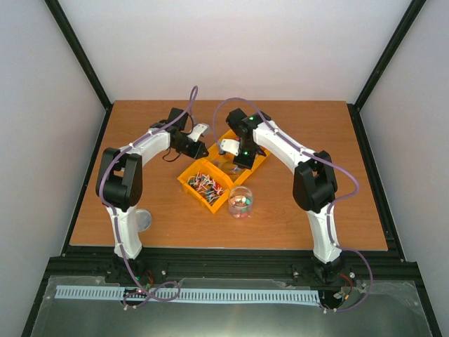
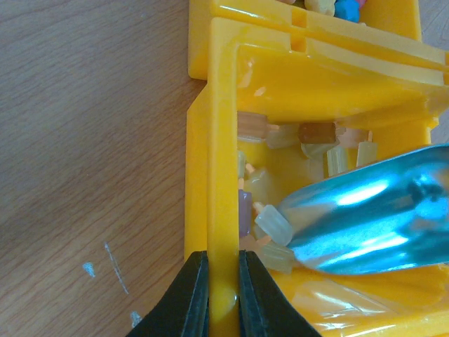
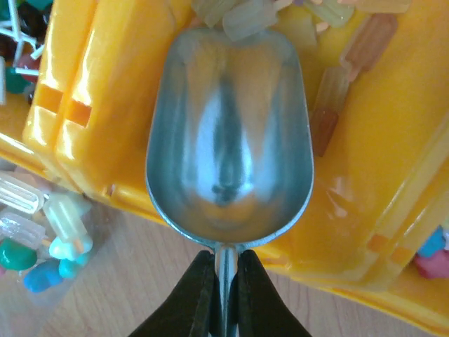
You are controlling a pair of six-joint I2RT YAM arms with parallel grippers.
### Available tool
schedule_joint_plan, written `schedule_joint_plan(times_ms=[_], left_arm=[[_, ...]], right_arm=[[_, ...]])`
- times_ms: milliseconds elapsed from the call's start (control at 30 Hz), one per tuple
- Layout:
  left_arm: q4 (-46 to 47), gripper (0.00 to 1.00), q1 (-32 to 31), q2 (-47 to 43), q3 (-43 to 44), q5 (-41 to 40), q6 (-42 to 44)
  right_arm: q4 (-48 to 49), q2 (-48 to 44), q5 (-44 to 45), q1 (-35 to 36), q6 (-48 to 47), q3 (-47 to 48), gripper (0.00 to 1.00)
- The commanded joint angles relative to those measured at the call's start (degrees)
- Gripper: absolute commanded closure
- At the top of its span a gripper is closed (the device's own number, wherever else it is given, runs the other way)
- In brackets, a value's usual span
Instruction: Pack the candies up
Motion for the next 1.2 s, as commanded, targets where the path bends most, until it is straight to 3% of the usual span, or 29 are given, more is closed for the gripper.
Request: schedule_joint_plan(times_ms=[0, 200, 433, 667, 1167], left_arm=[[2.3, 0.99, -0.2, 0.4, -0.6, 0.0, -1.7], [2.6, 0.99, -0.4, 0.5, -1.1, 0.5, -1.6], [2.0, 0.99, -0.3, 0.2, -1.7, 0.4, -0.4], [1.4, 0.99, 0.3, 0.6, -1.6, 0.5, 0.0], [-0.2, 0.99, 1.1, 0.9, -0.6, -0.1, 1.1]], right_arm=[[1.4, 5.8, -2.0, 2.4, 0.2, -0.6, 0.97], [10.4, 5.2, -7.3, 2.4, 4.4, -5.7, 0.97], [34.2, -5.4, -13.9, 2.2, 10.6, -23.5, 0.97], [51.0, -12.0, -16.4, 1.3, 14.9, -35.0, 0.97], [65.5, -22.3, -23.7, -4.6, 15.2, -50.4, 0.97]])
